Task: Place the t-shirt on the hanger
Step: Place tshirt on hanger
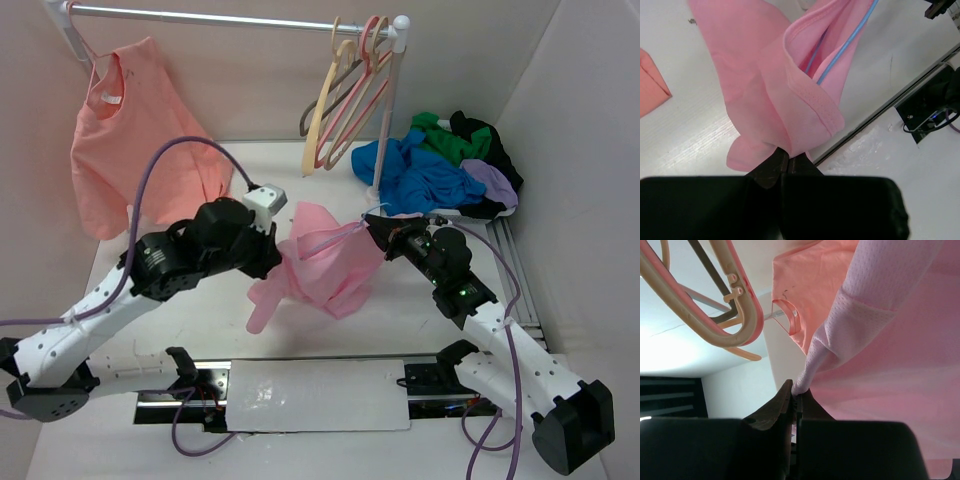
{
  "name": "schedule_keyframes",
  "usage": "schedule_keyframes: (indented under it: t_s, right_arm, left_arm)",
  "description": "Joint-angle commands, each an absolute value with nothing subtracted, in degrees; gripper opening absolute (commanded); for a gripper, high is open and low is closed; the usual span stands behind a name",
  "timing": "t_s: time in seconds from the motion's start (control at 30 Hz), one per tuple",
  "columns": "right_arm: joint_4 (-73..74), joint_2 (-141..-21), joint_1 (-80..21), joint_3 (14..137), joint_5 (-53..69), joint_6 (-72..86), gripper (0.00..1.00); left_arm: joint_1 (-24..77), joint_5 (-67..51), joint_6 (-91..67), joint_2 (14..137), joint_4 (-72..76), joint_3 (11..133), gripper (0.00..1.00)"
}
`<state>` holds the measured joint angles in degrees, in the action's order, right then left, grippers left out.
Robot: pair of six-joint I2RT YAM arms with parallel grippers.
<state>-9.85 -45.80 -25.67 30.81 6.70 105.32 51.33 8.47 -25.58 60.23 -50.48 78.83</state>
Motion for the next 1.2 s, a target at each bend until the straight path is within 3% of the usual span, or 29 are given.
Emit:
schedule_keyframes:
  t_s: [0.0,0.23,0.53,0.67,0.8,1.03,1.13,1.17]
  right_arm:
    - [-12.3,-45.6,-25.3,33.8,7.7,104.8,0.0]
    - [-12.9,-45.6,-25.3,34.3,7.7,104.8,0.0]
    - [-13.5,-45.6,-25.3,34.3,9.3,104.8,0.0]
    - [-14.1,-45.6,-25.3,34.3,9.3,104.8,0.0]
    - [-14.1,-45.6,-25.3,34.3,9.8,104.8,0.0]
    - [-14.6,-45.6,-25.3,34.3,10.4,104.8,0.0]
    - [-14.6,-45.6,-25.3,34.3,10.4,105.3,0.0]
    - [-14.6,-45.1,-25.3,34.3,10.4,105.3,0.0]
  left_arm:
    - [51.7,6.8,-20.8,64.6,-47.6,83.6,0.0]
    - [54.9,9.3,-16.0,72.1,-47.5,89.5,0.01]
    - [56.2,6.8,-11.3,73.8,-45.2,85.3,0.16]
    - [56.2,7.3,-11.3,74.4,-43.2,84.5,0.39]
    - [56.2,7.8,-10.3,75.5,-42.1,83.9,0.47]
    - [56.2,8.3,-10.3,76.7,-40.9,82.3,0.5]
    - [56.2,7.8,-10.3,76.2,-39.8,81.2,0.38]
    - [56.2,7.8,-10.3,75.5,-39.8,81.2,0.29]
